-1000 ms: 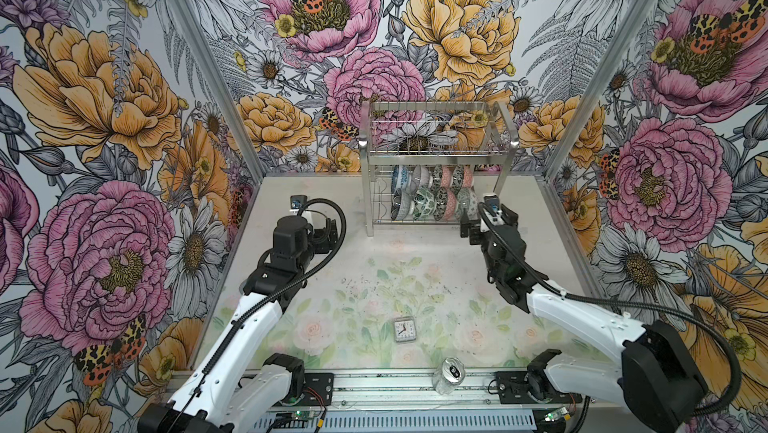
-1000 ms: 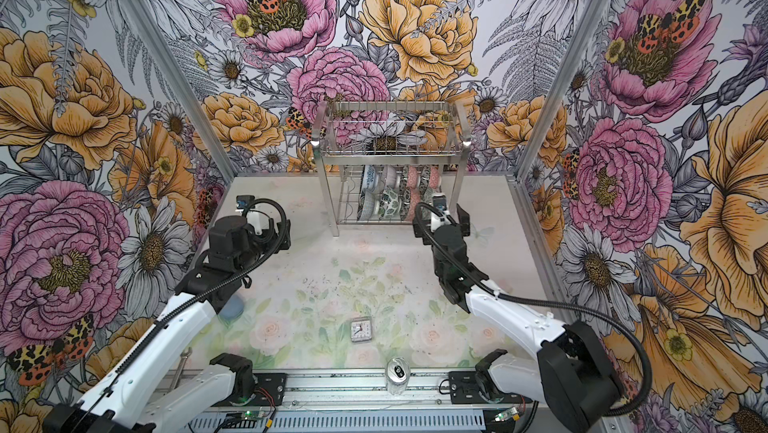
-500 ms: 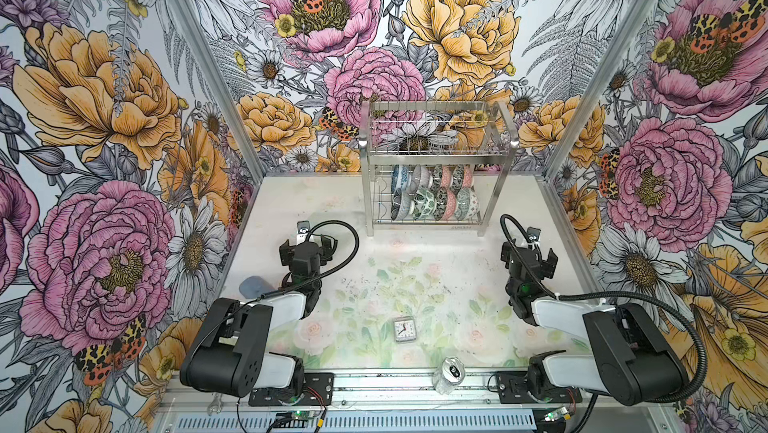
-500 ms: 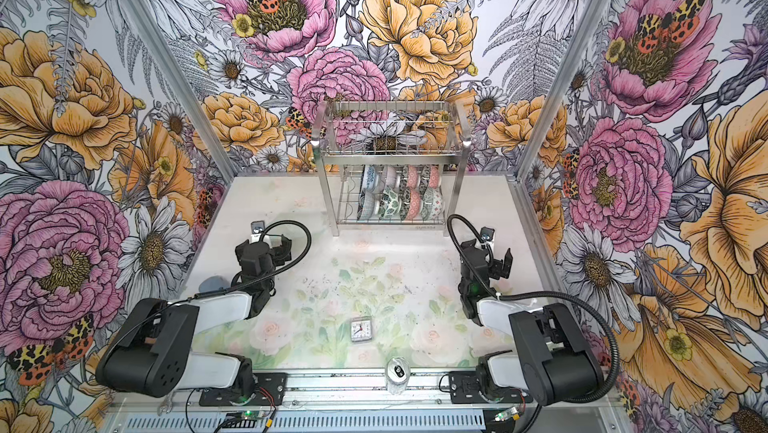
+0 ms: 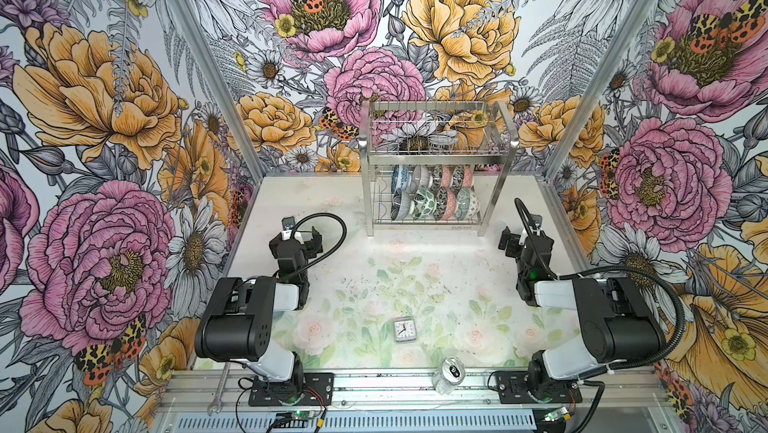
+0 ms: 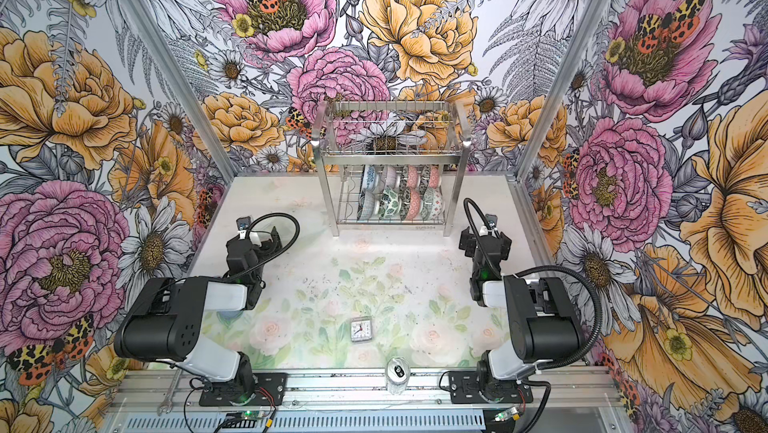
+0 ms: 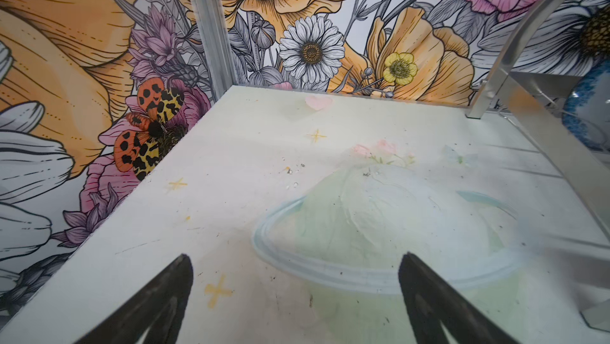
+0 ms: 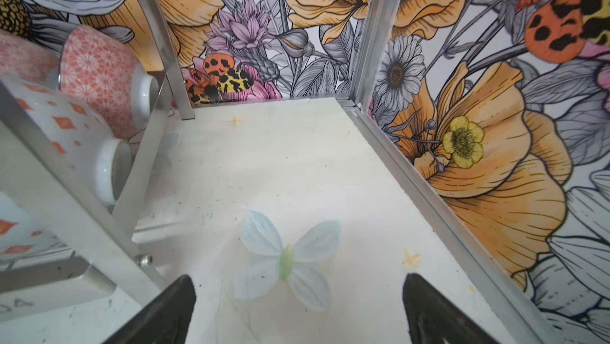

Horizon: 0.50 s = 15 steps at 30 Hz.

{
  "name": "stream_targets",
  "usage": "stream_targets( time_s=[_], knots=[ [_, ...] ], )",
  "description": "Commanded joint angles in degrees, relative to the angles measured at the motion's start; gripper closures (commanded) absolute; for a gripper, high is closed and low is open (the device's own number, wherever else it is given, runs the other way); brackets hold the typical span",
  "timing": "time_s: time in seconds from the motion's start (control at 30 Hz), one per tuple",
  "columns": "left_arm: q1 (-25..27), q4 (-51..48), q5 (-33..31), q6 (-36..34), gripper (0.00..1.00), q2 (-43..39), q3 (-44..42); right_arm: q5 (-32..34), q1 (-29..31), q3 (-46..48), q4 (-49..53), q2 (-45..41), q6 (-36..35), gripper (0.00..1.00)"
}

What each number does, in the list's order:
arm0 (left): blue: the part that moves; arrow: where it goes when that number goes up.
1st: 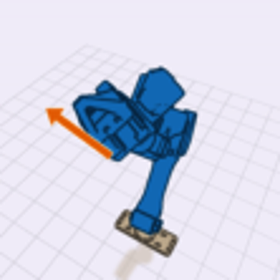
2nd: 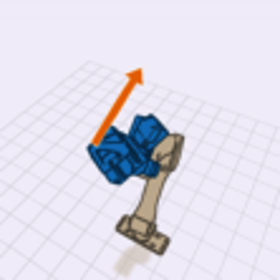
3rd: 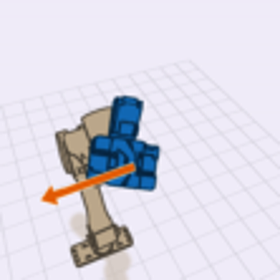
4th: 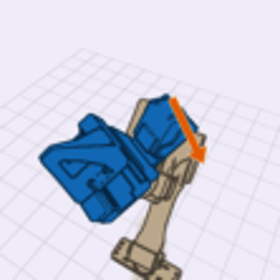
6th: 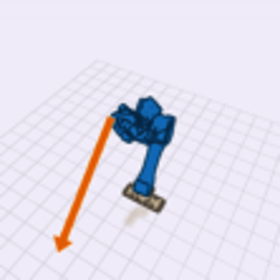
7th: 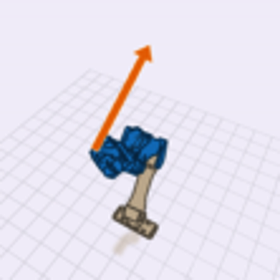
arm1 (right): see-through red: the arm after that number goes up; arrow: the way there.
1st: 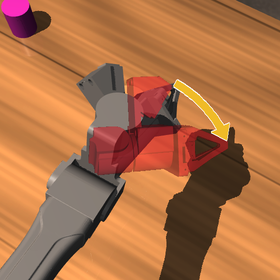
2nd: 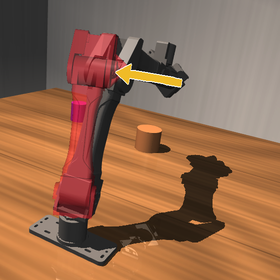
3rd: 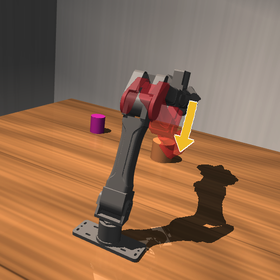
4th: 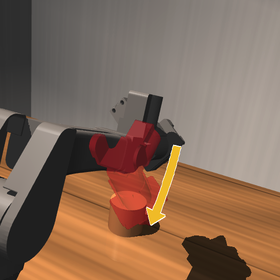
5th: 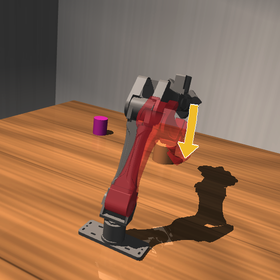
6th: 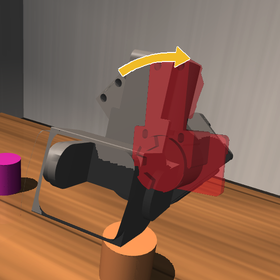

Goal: Load the bowls into the dish rack

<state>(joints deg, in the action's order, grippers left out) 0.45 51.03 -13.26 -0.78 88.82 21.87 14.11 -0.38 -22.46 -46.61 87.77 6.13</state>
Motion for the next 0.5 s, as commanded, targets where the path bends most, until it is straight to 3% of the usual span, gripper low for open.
stream_targets(
  time_s=[0.0, 0.47],
  knots=[
    [-0.1, 3.5, 2.9, 1.0, 0.01, 0.2, -0.5, -3.6, -0.1, 0.9, -5.6, 0.7, -0.7, 0.00],
    [0.4, 3.2, 2.4, 0.7, 0.01, 0.0, -0.4, -3.4, 0.2, 0.3, -3.5, 0.2, -0.7, 0.00]
  ],
)
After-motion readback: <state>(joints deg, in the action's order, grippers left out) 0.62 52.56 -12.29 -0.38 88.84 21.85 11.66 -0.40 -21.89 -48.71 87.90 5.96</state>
